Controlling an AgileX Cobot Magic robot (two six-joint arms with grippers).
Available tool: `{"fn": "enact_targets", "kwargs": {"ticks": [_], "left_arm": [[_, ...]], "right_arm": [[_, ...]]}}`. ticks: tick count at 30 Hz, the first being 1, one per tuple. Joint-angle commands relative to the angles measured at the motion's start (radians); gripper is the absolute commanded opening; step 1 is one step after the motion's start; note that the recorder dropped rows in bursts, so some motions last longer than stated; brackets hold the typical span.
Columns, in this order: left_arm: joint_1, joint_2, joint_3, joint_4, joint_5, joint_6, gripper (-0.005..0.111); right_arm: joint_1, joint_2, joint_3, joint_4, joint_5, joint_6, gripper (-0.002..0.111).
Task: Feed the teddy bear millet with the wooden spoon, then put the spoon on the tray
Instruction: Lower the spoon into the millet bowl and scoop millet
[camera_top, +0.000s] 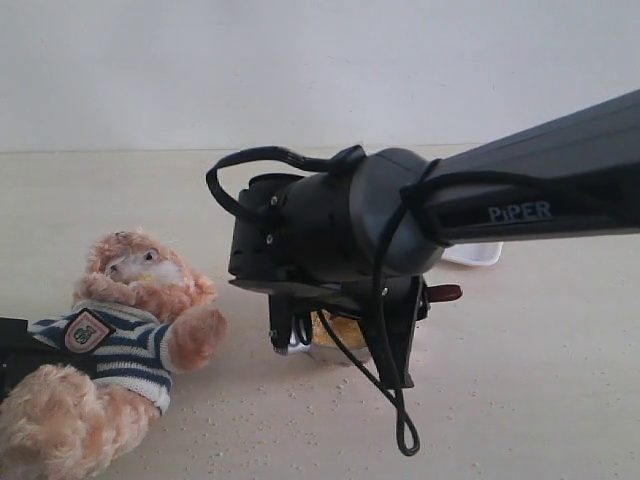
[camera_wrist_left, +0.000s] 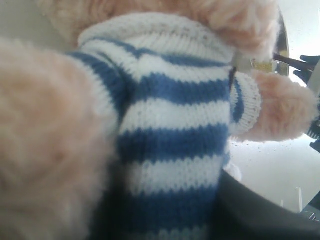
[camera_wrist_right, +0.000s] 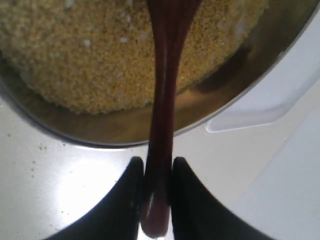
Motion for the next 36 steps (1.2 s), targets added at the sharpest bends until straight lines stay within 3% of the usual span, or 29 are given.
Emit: {"fn": "enact_targets", "kwargs": {"ticks": [1,21,36], "left_arm": [[0.003,-0.013,0.005,-0.008,0.016,0.009,0.005],[0.003,-0.013,0.005,-0.008,0.016,0.009,0.005],[0.003,-0.013,0.005,-0.008,0.016,0.009,0.005]], "right_arm": [[0.001,-0.014,-0.032,0.089,-0.001,-0.041,0.000],[0.001,-0.030,-0.032,0.134,-0.001,-0.082,0.000],[-0.058,-0.043,-0.032,0.174,-0.001,-0.115,0.000]]}}
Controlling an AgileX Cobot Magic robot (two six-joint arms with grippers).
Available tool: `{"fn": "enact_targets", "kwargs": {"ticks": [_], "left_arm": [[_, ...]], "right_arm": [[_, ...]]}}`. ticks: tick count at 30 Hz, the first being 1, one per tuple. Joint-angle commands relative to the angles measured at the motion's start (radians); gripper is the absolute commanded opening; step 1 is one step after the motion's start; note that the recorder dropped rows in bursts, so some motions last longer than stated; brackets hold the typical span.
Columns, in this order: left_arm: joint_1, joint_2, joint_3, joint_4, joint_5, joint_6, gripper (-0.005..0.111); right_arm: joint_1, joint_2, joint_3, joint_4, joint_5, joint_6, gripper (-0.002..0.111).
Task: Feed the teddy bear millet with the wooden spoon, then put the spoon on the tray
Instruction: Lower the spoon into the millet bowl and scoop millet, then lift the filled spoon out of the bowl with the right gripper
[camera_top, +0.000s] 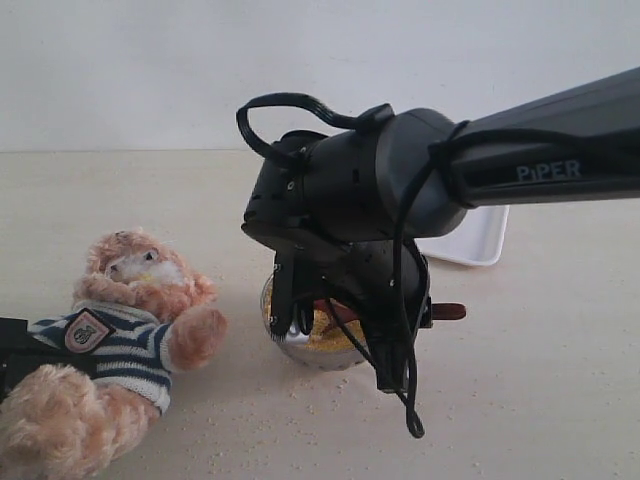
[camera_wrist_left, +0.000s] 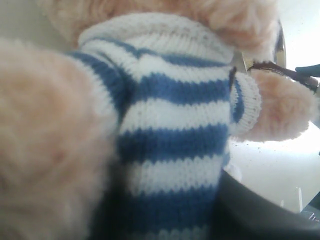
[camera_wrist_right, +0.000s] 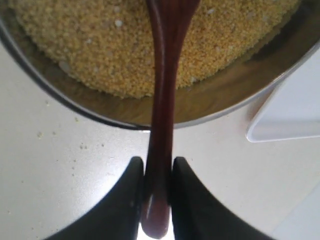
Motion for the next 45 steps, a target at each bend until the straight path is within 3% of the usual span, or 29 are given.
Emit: {"fn": "enact_targets", "kwargs": {"ticks": [1,11,29,45], "left_arm": [[0.003,-0.013,0.005,-0.008,0.016,0.009,0.005],[0.003,-0.013,0.005,-0.008,0.016,0.009,0.005],[0.003,-0.013,0.005,-0.008,0.016,0.009,0.005],[0.003,-0.013,0.005,-0.008,0.016,0.009,0.005]], "right_arm": [[-0.006,-0.020,-0.006,0.000,0.000,-0.029,0.000],[-0.077,-0.020,-0.009,0.064,0.000,-0.026,0.000],[-0.080,-0.110,-0.015,0.126,0.000,-0.008,0.000],[-0.166,-0.150,-0.015,0.303,0.000,-0.009,0.000]]}}
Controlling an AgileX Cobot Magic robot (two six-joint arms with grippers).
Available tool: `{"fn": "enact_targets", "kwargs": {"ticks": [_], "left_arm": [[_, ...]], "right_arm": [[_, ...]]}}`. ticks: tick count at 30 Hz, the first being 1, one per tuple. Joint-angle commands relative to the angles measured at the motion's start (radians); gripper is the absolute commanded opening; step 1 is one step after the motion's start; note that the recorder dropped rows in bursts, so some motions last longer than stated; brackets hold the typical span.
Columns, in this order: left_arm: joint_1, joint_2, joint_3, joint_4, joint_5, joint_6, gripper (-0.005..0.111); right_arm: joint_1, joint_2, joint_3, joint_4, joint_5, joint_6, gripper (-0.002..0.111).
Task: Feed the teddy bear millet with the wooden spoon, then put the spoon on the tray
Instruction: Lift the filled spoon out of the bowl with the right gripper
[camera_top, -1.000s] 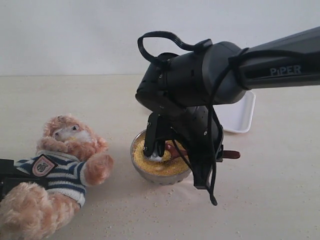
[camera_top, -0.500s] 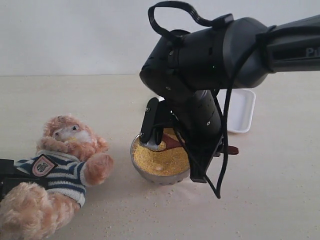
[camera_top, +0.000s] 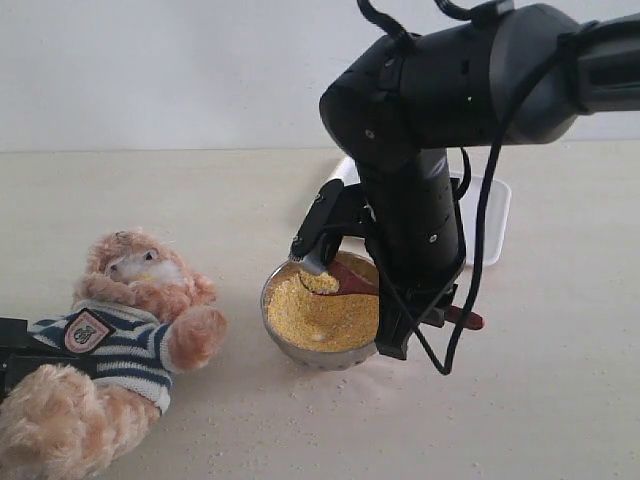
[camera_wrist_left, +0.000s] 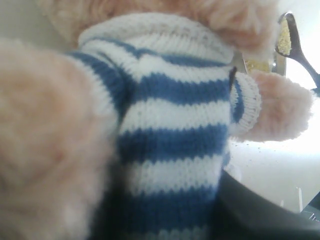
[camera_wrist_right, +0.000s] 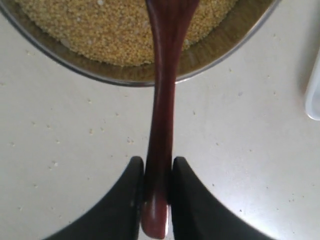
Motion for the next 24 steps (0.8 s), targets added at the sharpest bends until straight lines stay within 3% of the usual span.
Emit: {"fn": "enact_targets", "kwargs": {"ticks": [1,24], "left_arm": [[0.003,-0.013,0.005,-0.008,0.016,0.009,0.005],[0.003,-0.013,0.005,-0.008,0.016,0.009,0.005]], "right_arm": [[-0.011,-0.036,-0.006,0.011,0.003,-0.012,0.000],[-0.008,-0.038,-0.006,0.057,0.003,-0.014,0.000]]}}
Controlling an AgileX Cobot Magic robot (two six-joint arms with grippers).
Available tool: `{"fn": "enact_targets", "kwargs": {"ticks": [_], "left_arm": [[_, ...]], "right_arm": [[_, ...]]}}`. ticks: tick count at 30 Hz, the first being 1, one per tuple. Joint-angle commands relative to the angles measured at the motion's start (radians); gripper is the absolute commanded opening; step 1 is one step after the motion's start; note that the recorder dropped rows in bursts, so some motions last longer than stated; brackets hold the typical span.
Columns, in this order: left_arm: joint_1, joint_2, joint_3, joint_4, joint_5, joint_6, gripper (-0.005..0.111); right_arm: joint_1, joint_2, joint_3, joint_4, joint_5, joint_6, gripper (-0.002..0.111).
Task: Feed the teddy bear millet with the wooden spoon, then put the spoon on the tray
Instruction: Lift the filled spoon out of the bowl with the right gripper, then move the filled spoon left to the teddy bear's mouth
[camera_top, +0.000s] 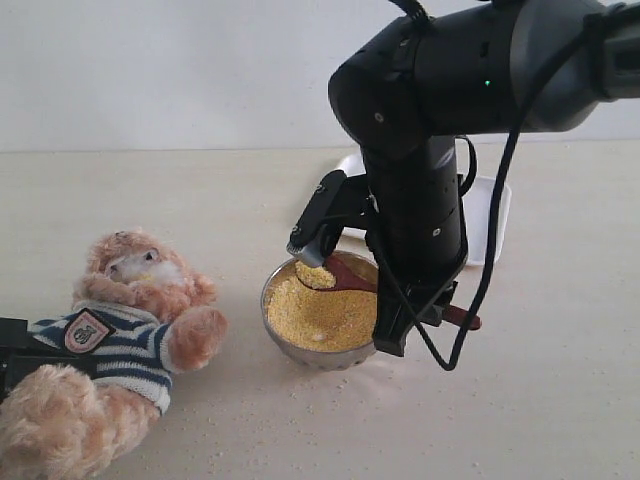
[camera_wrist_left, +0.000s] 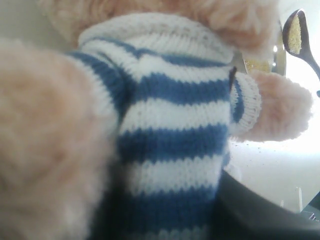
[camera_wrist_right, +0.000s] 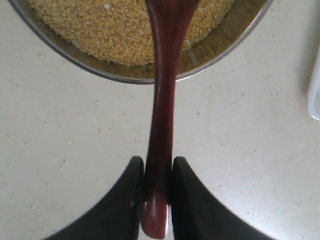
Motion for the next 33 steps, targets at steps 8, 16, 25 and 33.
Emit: {"fn": "enact_targets", "kwargs": {"ticks": [8,16,25,33], "left_arm": [[0.003,-0.013,0.005,-0.008,0.016,0.009,0.005],[0.003,-0.013,0.005,-0.008,0.016,0.009,0.005],[0.003,-0.013,0.005,-0.008,0.016,0.009,0.005],[0.003,-0.013,0.005,-0.008,0.016,0.009,0.005]], "right_arm": [[0.016,-0.015,-0.009,0.022,0.003,-0.001,0.000],[0.069,-0.015,-0.112,0.037,0.003,-0.009,0.000],[0.069,-0.004,-0.230,0.145,0.003,-0.015,0.000],[0.140,0.033,-0.250,0.111,0.003,-0.019,0.000]]}}
